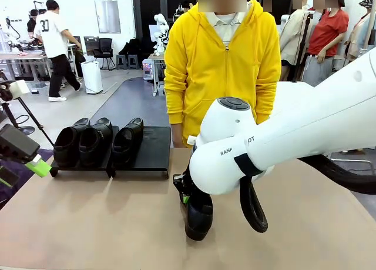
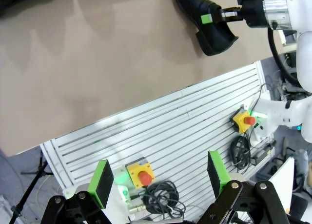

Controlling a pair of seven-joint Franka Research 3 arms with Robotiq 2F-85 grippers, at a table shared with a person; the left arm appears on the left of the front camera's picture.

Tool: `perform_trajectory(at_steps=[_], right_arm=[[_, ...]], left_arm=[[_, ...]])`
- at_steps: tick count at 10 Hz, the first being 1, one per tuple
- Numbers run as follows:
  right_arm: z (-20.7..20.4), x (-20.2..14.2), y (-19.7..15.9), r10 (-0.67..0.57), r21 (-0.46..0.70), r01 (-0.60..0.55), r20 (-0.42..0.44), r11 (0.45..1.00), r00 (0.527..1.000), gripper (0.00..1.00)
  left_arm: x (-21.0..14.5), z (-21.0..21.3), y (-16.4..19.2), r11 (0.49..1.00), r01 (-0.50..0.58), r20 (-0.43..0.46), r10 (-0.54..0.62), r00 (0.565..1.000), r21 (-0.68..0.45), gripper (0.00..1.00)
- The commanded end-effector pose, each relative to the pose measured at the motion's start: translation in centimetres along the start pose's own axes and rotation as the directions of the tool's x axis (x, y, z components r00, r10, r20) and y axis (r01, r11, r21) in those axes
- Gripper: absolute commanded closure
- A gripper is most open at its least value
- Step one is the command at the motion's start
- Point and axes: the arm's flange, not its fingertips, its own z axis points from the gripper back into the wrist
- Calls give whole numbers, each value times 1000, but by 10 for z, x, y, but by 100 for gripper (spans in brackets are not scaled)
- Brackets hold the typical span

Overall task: Organize the shoes by placing them on the stand.
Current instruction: Pick up one Shoe and place it in the middle of the table.

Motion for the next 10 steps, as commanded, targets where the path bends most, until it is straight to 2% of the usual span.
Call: perform_trajectory(at_steps=[1,2,3,4,5,8,10], right_arm=[[-3,0,6,-17,5,17,43,1000,999,100],[-4,-1,5,-3,9,3,27,1000,1000,100],[-5,-2,5,7,22,-7,14,1000,1000,84],[-5,-2,4,16,34,-16,3,999,1000,25],[-3,-3,4,25,35,-25,2,999,1000,0],[20,-5,1,45,77,-46,16,996,999,0],[80,-12,-25,105,194,-100,-16,976,994,0]], left_arm=[[2,1,1,1000,3,10,-2,1000,-13,0],[2,1,1,1000,3,10,-2,1000,-13,0],[2,1,1,1000,3,10,-2,1000,-13,0],[2,1,1,1000,3,10,-2,1000,-13,0],[2,1,1,1000,3,10,-2,1000,-13,0],[2,1,1,1000,3,10,-2,1000,-13,0],[2,1,1,1000,3,10,-2,1000,-13,0]])
